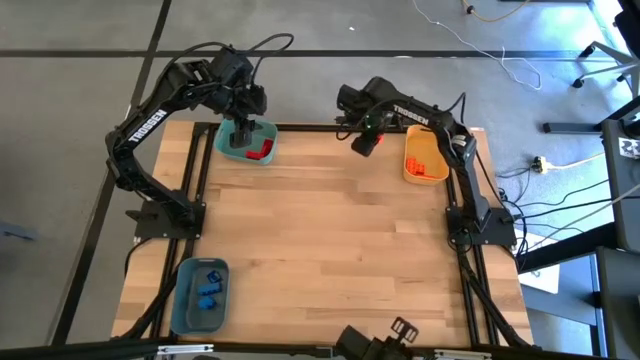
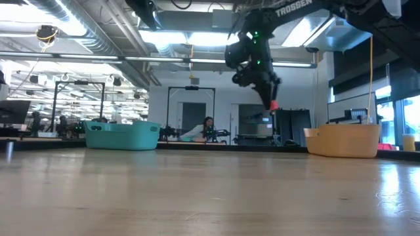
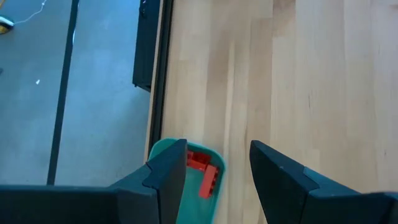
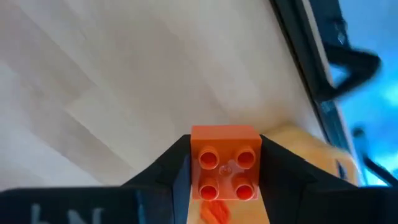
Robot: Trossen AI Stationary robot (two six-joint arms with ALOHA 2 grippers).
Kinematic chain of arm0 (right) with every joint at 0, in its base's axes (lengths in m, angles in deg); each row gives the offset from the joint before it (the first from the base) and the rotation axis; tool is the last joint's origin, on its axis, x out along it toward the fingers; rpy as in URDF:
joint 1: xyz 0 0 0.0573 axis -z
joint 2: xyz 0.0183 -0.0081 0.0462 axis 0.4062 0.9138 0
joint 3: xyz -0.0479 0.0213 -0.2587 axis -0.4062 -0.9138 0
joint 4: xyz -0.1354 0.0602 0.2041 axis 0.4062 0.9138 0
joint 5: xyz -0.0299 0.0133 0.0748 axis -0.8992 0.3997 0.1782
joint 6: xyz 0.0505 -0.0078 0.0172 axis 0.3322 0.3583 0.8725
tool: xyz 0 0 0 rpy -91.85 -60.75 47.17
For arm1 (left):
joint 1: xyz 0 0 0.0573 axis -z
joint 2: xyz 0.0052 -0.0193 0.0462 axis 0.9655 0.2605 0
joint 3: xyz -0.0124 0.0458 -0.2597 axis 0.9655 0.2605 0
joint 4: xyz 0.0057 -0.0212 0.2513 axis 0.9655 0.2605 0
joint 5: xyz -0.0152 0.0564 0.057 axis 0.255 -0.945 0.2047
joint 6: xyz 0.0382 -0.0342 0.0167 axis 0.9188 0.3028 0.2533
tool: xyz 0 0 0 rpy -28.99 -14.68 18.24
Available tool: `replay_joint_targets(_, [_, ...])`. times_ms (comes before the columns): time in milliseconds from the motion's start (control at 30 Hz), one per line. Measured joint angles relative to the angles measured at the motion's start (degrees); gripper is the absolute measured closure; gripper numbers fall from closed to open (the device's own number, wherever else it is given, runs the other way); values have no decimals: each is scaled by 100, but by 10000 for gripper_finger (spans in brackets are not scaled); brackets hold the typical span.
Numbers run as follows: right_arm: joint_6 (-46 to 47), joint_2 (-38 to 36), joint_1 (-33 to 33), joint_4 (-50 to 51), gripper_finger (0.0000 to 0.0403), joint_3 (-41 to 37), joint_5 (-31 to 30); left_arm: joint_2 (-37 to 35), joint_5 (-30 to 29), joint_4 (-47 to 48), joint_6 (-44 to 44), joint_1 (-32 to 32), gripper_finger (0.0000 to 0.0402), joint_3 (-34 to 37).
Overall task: Sort & place blocks by color
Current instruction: Put the orange game piece into the yellow bin
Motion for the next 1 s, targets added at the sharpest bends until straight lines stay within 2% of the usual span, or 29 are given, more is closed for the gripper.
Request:
replay_joint_targets(100, [90,-100,-4,96,263,37,-328,0,0,0,0,1,233,0])
replay_joint_targets(533, [361,-1116,73,118,263,-221,-315,0,-9,-139,-120,0,233,0])
replay_joint_targets(633, [690,-1658,193,124,263,-976,-311,0,21,-138,-153,0,233,0])
replay_joint_targets(767, [966,-2551,385,100,263,-2515,-315,0,57,-142,-151,53,233,0])
replay_joint_targets(900, [1303,-3223,618,-657,263,-3808,-266,0,57,-227,-151,118,233,0])
replay_joint_targets(1000, [1333,-3556,856,-1354,263,-4595,71,0,55,-248,-151,189,233,0])
